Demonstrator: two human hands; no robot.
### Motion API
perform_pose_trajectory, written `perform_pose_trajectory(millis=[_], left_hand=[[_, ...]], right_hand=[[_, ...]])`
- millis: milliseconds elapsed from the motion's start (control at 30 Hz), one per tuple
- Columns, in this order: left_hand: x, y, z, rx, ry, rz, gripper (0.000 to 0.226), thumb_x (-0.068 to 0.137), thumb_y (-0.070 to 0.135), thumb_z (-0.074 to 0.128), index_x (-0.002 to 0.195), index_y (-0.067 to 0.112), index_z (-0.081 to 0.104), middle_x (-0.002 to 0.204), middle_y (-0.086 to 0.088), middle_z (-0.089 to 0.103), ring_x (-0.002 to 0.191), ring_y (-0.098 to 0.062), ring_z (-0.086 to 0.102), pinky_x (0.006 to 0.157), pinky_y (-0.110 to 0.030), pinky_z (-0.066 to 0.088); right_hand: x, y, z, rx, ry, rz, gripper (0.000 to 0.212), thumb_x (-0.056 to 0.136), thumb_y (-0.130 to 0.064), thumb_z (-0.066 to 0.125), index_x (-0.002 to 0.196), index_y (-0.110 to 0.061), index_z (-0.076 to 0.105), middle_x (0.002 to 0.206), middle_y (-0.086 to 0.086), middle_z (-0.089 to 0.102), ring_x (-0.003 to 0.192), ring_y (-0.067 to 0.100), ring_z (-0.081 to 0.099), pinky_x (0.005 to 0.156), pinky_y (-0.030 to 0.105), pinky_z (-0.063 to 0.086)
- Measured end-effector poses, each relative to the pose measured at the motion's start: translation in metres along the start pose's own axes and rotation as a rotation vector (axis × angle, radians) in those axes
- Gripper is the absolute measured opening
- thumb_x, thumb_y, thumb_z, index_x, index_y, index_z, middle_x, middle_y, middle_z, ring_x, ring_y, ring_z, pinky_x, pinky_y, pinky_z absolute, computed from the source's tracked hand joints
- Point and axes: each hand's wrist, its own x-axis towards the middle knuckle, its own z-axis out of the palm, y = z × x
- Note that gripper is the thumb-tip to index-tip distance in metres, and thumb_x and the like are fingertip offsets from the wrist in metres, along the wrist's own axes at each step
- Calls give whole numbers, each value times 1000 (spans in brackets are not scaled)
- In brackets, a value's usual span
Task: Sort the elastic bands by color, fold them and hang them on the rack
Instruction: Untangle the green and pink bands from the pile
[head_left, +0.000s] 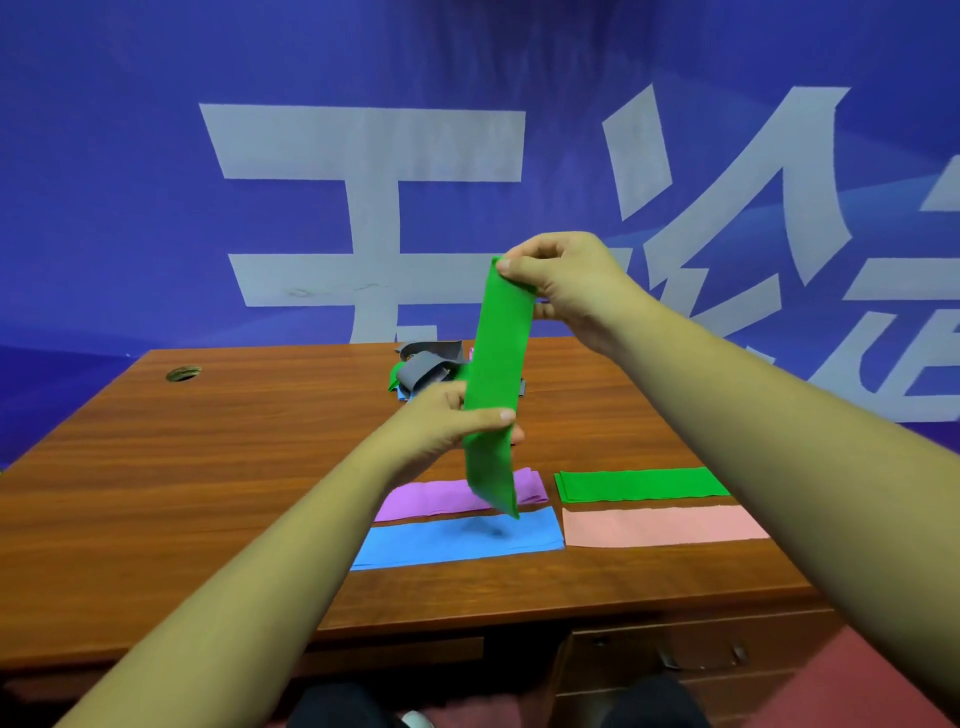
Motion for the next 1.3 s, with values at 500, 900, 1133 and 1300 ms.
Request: perform_pose_trajectory(millis=[500,900,1133,1300], left_hand=[[12,-52,14,-21,-44,-304,15,92,8,62,103,-2,67,90,-18,73,72,-26,71,66,-32,60],[78,-89,52,283,140,-329,8,91,9,65,99,8,66,93,-14,71,83,-25,70,82,-41,59],[113,-102,87,562,211,-263,9,88,16,69,87,17,60,76,-4,66,74,-20,63,83,-41,54],[128,-113,105,669,198,-259,7,86,16,70,86,12,64,80,-10,70,74,-22,65,74,-38,53]], right_hand=[[-11,115,-133,-104,506,278,22,90,-9,66,69,-14,61,78,11,63,65,18,60,44,19,50],[-72,214,-225,-175,643,487,15,84,-9,73,75,-8,61,87,16,65,65,20,61,51,24,53],[-78,255,-266,-405,674,538,15,80,-17,77,71,-13,66,93,10,72,96,27,67,88,46,55],[-80,278,-275,-557,629,537,13,82,-20,75,81,-8,69,87,4,68,92,25,65,85,41,54]])
